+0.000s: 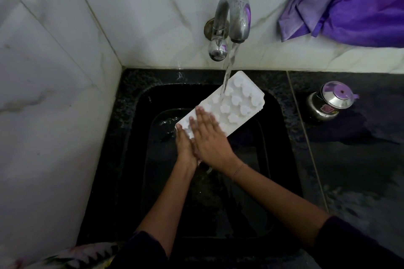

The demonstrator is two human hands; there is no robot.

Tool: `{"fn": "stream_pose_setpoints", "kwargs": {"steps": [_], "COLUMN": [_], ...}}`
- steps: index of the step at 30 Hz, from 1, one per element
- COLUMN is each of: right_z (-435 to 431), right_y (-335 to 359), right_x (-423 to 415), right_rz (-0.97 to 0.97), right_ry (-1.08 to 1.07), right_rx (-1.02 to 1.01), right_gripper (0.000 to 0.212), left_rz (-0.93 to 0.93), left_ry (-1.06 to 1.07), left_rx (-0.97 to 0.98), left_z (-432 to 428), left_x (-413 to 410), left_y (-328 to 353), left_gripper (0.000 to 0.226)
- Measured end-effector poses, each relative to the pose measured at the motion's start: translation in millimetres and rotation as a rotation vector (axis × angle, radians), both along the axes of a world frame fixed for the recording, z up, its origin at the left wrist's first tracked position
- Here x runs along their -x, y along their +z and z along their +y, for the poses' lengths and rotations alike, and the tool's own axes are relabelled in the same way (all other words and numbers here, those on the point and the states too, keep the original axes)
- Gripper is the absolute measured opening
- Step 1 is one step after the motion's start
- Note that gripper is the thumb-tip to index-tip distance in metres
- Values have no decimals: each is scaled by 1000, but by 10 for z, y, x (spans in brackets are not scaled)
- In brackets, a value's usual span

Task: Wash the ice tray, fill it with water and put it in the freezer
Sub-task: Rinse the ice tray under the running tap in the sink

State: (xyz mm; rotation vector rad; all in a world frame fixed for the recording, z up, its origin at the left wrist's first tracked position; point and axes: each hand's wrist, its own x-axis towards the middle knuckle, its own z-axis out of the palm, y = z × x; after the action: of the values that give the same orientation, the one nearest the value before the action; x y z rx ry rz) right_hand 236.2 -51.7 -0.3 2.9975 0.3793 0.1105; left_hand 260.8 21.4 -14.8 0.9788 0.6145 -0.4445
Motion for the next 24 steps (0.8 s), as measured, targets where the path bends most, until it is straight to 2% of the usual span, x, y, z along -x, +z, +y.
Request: {"fn": "stream_pose_setpoints", "kwargs": {"steps": [2, 6, 11, 12, 15, 21, 24], "right_z": [58, -164, -563, -613, -793, -1342, -1326], "right_y": [-30, -49, 25, 50, 196, 436, 413], "right_x": [92, 98, 71, 46, -73, -347, -423], "right_rz": [27, 64, -54, -82, -158, -251, -229], "right_ry": [119, 397, 539, 560, 481, 55, 27], "right_rx": [-6, -33, 66, 63, -38, -137, -217], "right_gripper": [56, 51, 43, 42, 38, 32, 33], "left_rz": [-39, 78, 94, 91, 111, 189, 211], "left_ry": [-3, 30, 105, 101, 117, 199, 215], "left_rx": [-26, -139, -36, -68, -216, -201, -207], "left_z": [34, 121, 151, 164, 248, 512, 519], "left_x": [62, 4, -87, -101, -107, -2, 28], "left_y": [11, -117, -62, -93, -127, -291, -332], "left_gripper": [63, 68, 57, 60, 51, 61, 59]}}
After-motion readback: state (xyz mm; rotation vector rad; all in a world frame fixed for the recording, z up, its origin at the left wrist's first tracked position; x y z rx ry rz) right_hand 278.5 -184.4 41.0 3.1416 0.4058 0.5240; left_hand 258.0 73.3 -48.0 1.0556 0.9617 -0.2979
